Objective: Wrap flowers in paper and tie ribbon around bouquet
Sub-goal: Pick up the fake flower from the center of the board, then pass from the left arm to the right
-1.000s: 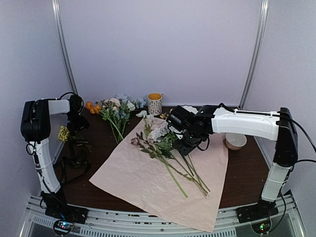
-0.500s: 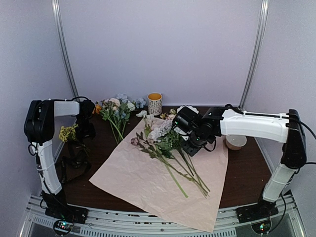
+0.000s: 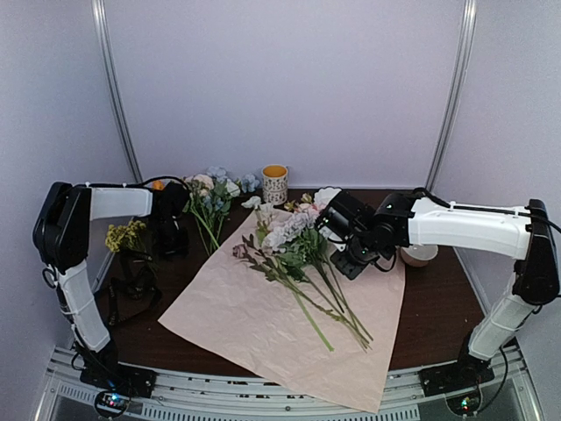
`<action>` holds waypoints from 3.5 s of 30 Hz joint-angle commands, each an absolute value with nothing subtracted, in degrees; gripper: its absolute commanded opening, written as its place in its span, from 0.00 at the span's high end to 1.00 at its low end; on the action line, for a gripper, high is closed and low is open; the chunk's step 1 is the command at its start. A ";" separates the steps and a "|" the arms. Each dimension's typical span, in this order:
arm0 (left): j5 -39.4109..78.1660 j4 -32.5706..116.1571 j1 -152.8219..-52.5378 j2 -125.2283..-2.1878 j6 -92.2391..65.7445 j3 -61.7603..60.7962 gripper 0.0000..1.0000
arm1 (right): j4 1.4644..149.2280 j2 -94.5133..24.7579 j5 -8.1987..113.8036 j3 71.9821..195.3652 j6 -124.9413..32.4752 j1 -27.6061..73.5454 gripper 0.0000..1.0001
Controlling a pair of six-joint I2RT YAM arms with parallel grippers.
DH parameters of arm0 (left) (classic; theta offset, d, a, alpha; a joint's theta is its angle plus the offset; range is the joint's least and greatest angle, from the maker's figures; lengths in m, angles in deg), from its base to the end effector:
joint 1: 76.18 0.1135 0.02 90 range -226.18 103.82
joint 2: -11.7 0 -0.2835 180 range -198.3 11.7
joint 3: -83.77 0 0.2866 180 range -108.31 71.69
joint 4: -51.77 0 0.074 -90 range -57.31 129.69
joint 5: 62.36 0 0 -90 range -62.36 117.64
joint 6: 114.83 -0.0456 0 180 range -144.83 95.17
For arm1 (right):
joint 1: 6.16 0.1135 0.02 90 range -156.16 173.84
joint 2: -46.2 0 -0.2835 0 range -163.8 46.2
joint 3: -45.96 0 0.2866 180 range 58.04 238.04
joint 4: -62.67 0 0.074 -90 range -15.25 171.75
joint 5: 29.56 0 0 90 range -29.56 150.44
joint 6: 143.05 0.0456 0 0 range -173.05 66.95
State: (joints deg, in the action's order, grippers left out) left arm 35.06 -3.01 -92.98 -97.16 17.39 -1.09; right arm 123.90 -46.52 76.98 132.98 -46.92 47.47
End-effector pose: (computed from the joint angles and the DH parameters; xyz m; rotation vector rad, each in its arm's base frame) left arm 0.3814 -0.1090 0.1483 -0.6578 2.8324 0.0234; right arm 0.2268 0.2860 0.2599 -0.9958 2.4584 -0.0646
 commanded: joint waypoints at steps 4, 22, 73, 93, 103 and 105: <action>39.19 -3.90 -85.29 -94.87 15.84 -6.64 0.38 | 123.74 -45.93 78.36 133.51 -47.04 47.29 0.61; 28.34 -10.94 -82.24 -103.46 26.19 -5.82 0.29 | 124.99 -45.10 80.34 132.55 -46.74 47.33 0.62; 20.08 34.04 -115.40 -48.57 -5.41 13.86 1.00 | 74.20 -45.76 31.88 147.45 -39.20 47.33 0.43; 21.64 37.91 -123.47 -49.63 -4.56 19.82 0.36 | 81.91 -51.11 45.41 152.25 -29.58 46.82 1.00; 28.06 17.50 -105.27 -64.26 4.91 10.78 0.22 | 107.16 -47.19 70.49 137.85 -32.71 47.66 1.00; 24.21 17.47 -100.66 -70.00 5.50 8.62 0.32 | 109.51 -48.01 72.00 137.47 -31.11 47.63 1.00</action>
State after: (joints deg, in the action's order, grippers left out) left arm 26.99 24.18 -108.12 -61.40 1.41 12.84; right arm 99.11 -47.16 61.83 138.79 -32.36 47.47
